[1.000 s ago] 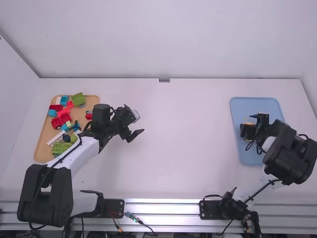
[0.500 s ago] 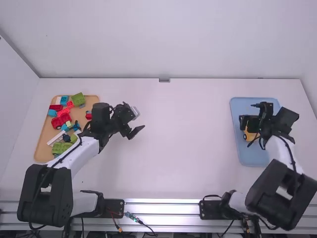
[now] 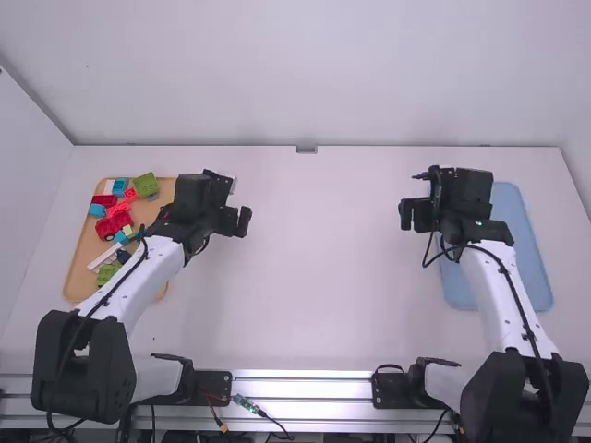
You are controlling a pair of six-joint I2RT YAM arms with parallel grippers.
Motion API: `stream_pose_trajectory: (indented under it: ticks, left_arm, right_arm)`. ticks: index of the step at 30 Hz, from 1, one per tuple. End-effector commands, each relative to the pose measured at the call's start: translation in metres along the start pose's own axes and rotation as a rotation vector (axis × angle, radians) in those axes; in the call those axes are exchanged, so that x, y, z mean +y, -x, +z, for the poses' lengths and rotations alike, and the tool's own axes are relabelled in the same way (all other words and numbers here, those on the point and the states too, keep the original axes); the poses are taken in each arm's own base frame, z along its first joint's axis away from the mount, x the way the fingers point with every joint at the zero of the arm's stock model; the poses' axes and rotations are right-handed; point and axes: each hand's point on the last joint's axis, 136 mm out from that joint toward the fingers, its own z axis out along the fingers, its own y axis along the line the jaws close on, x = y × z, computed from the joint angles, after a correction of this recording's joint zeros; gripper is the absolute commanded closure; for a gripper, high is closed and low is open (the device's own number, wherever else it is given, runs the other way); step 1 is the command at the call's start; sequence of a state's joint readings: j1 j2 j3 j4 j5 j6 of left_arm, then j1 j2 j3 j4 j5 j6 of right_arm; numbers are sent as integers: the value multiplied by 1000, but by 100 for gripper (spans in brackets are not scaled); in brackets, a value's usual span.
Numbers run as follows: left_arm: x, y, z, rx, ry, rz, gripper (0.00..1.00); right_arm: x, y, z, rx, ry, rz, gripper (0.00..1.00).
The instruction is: Assemble lego blocks to make yellow taxi
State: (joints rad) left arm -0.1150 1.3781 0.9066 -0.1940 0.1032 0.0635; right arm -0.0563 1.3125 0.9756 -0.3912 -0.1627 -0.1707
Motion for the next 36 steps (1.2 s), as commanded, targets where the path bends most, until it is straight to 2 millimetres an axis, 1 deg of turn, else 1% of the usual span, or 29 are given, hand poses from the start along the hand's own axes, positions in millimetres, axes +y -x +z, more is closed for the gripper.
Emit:
stream_pose_trajectory:
  ticks: [1, 3, 5, 8, 10, 11, 15, 18, 26, 29, 30, 33, 34, 36]
  left_arm:
    - [6, 20, -12, -32, 41, -22, 1]
    - [6, 26, -17, -31, 40, -24, 1]
    - [6, 28, -19, -29, 40, -23, 1]
    - [25, 28, -26, -64, 101, -80, 5]
    - [33, 28, -29, -79, 128, -90, 6]
    - [41, 27, -33, -94, 153, -100, 8]
    - [58, 26, -44, -144, 193, -127, 13]
    - [58, 26, -50, -183, 199, -126, 17]
    - [55, 24, -70, -308, 207, -113, 29]
    - [51, 6, -75, -308, 207, -113, 37]
    - [50, 3, -75, -308, 207, -113, 38]
    - [47, -15, -79, -308, 207, -113, 45]
    - [47, -18, -79, -308, 207, -113, 46]
    - [44, -33, -80, -308, 207, -113, 52]
  right_arm:
    - [2, 20, -8, -44, -53, -23, 1]
    - [14, 25, -7, -58, -46, -57, 1]
    - [18, 28, -6, -66, -50, -72, 1]
    - [0, 27, -13, -97, -112, -13, 4]
    - [-8, 26, -16, -111, -138, 12, 6]
    - [-8, 26, -18, -128, -139, 27, 7]
    - [-7, 26, -25, -181, -140, 73, 12]
    - [-6, 26, -31, -224, -139, 110, 16]
    - [-3, 23, -49, -354, -146, 99, 29]
    - [-1, 20, -58, -423, -150, 93, 37]
    - [-1, 17, -59, -423, -150, 93, 38]
    - [2, -2, -60, -423, -150, 93, 45]
    - [2, -6, -60, -423, -150, 93, 47]
    - [4, -21, -60, -423, -150, 93, 52]
